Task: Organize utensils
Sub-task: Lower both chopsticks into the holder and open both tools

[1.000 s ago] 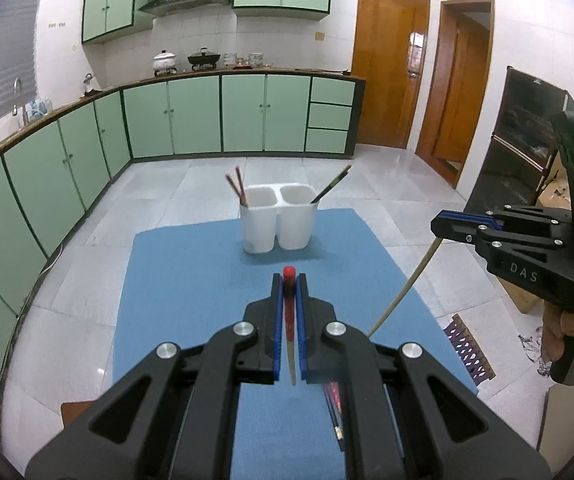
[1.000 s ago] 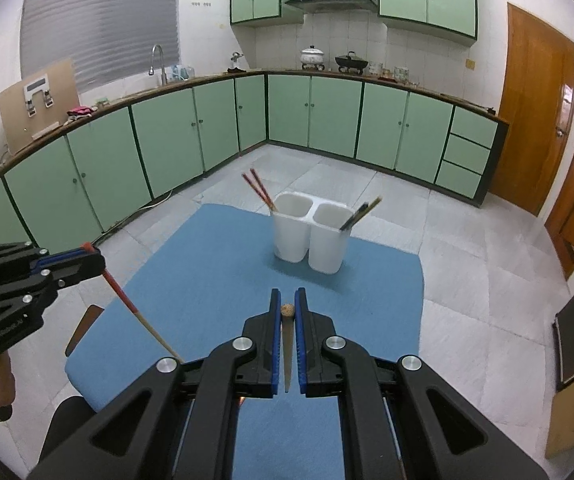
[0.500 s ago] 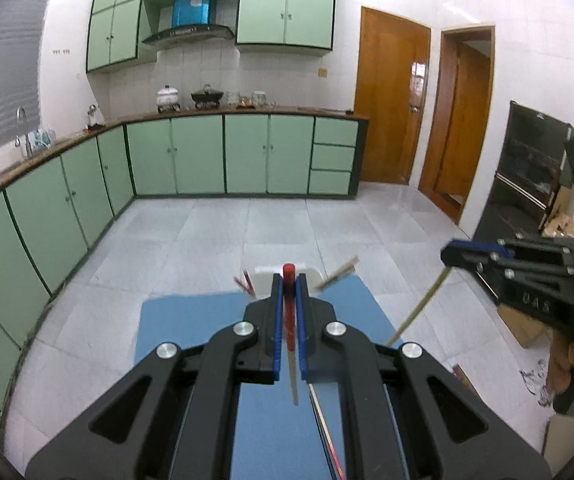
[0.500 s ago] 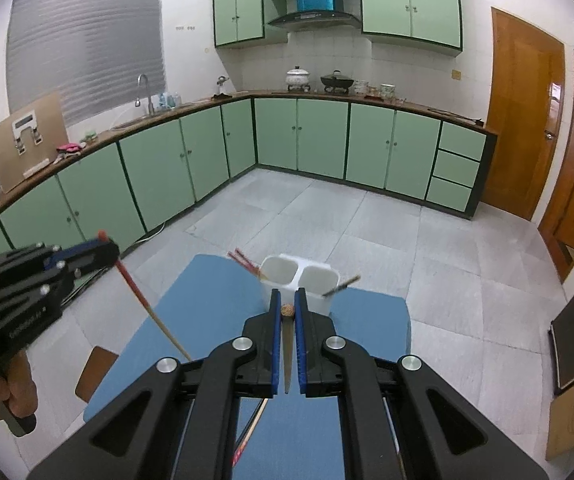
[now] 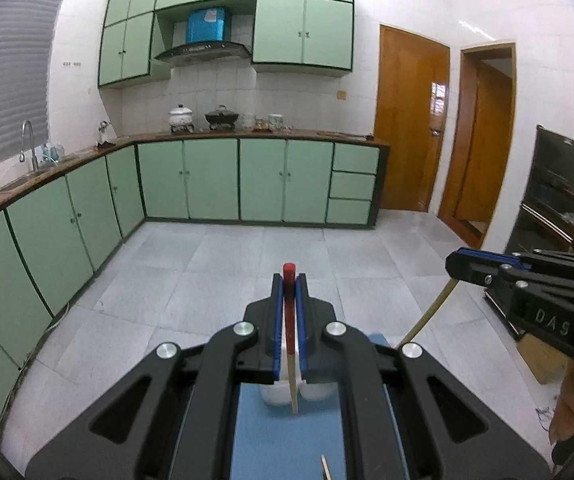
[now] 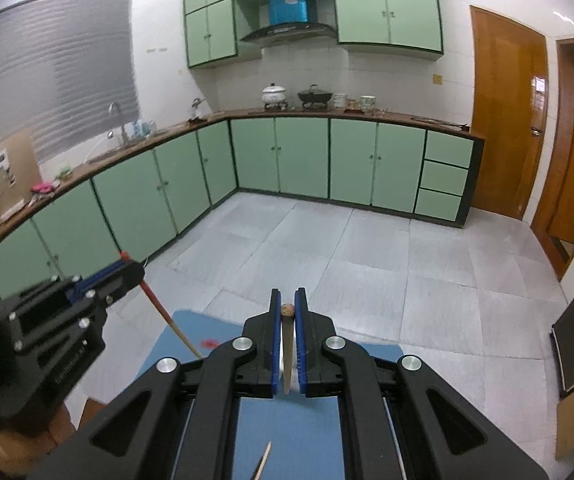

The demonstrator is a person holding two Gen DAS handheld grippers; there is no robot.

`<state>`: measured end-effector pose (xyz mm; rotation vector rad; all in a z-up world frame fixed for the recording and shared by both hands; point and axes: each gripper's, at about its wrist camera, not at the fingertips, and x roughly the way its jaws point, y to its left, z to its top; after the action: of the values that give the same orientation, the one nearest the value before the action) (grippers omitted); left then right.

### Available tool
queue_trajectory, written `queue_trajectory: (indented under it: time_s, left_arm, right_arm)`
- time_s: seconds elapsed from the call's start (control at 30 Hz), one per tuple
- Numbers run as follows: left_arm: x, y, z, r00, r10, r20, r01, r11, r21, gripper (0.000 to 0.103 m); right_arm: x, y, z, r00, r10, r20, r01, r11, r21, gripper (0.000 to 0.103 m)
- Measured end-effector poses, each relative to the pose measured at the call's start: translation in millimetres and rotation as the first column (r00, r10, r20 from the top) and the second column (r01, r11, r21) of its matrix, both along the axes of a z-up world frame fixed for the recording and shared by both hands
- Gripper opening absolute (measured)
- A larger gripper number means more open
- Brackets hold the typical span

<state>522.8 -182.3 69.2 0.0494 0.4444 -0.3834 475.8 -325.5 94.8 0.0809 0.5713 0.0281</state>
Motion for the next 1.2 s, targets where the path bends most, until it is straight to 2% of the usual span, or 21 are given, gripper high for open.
queue_trajectory:
  time_s: [0.13,0.27,0.5,0.67,0.7,0.77,0.93,1.0,1.03,1.07,1.2]
  left_arm:
    - [33,-9,-9,1.0,0.018,0.017,-0.017,1.0,-0.018,0.005]
    - [60,-19,-34,0.999,0.027,0.021,-0.027,1.0,-0.002,0.005]
    - [93,-25,-95,0.999,0.021,-0.047,-0.019,0.999,0.037,0.005]
    - [102,-21,-115,0.996,0.026,-0.084,-0.021,0.998,0.053,0.009]
    - [103,-19,-115,0.996,0.029,-0.085,-0.024,0.998,0.054,0.012]
    - [101,-14,-111,0.996,0.037,-0.082,-0.032,0.998,0.05,0.027]
    - [85,5,-90,0.998,0.042,-0.053,-0.04,0.998,0.043,0.031]
    - [70,12,-81,0.999,0.041,-0.034,-0.04,0.998,0.043,0.035]
    - [60,19,-77,0.999,0.039,-0.027,-0.038,0.998,0.04,0.042]
    - [49,26,-73,0.999,0.039,-0.018,-0.038,0.999,0.037,0.048]
    - [-5,49,-77,1.0,0.023,0.017,-0.023,0.999,0.041,0.05]
  right_arm:
    - [33,-7,-12,1.0,-0.023,0.005,0.023,1.0,-0.004,0.006]
    - [68,-10,-45,0.999,-0.035,-0.021,0.034,0.999,-0.037,0.006]
    - [100,-17,-106,0.995,-0.038,-0.089,0.036,0.999,-0.027,0.006]
    - [107,-20,-127,0.992,-0.034,-0.12,0.033,0.999,-0.012,0.008]
    - [106,-22,-127,0.992,-0.036,-0.118,0.036,0.999,-0.005,0.008]
    - [102,-25,-124,0.993,-0.04,-0.112,0.04,0.999,-0.001,0.01]
    - [79,-36,-106,0.996,-0.045,-0.08,0.046,0.999,0.012,0.012]
    - [66,-37,-97,0.997,-0.046,-0.062,0.047,0.999,0.022,0.014]
    - [57,-38,-93,0.998,-0.043,-0.051,0.045,0.999,0.027,0.015]
    - [42,-39,-89,0.999,-0.032,-0.035,0.033,0.999,0.036,0.017]
    - [-23,-35,-89,0.999,0.008,0.034,-0.009,1.0,0.027,0.022]
